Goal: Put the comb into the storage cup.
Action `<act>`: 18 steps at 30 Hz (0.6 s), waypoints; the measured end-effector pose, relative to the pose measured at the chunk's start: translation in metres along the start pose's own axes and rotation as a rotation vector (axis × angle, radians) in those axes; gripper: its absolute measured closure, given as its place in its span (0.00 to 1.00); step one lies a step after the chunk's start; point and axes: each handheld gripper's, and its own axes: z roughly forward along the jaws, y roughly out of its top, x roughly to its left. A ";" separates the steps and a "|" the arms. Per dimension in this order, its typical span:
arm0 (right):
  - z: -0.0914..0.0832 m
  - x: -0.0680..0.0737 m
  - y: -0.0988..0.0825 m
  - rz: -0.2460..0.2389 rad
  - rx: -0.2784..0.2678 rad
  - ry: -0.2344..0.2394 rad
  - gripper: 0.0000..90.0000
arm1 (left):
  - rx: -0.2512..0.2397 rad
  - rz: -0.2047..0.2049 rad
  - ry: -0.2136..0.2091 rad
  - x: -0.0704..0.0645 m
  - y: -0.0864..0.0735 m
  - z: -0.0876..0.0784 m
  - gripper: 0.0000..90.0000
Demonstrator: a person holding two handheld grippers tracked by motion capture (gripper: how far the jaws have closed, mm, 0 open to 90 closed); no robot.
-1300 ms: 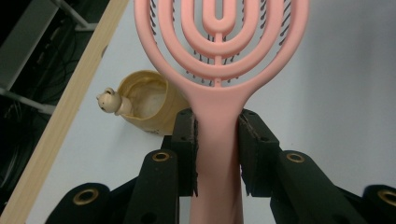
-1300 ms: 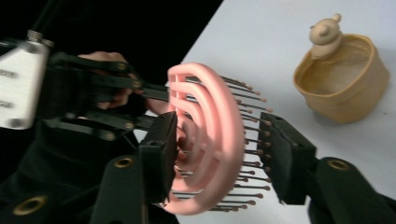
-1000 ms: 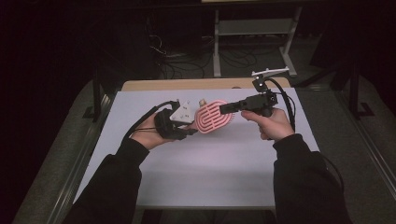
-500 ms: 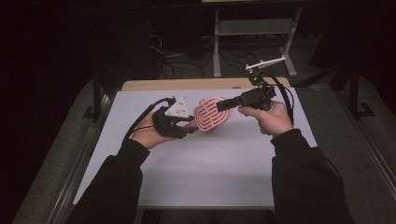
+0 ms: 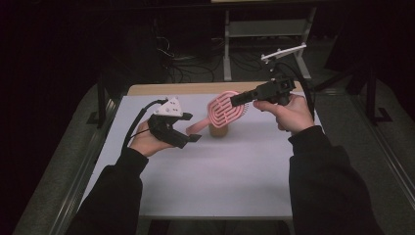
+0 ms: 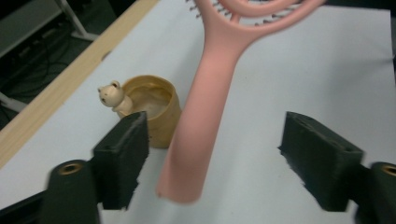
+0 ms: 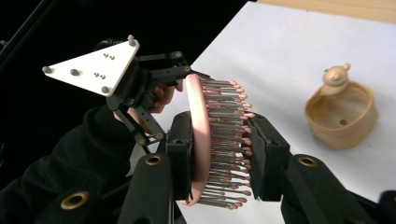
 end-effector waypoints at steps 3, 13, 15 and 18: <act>-0.007 0.003 0.004 -0.006 -0.008 -0.024 0.71 | -0.012 -0.003 0.001 0.002 -0.004 -0.004 0.18; -0.030 0.008 0.019 -0.009 -0.042 -0.070 0.71 | -0.034 -0.096 0.014 0.011 -0.022 -0.012 0.04; -0.034 0.008 0.022 -0.009 -0.048 -0.079 0.71 | -0.049 -0.112 0.007 0.013 -0.025 -0.014 0.02; -0.039 0.010 0.025 -0.011 -0.056 -0.091 0.71 | -0.058 -0.126 0.008 0.014 -0.028 -0.016 0.00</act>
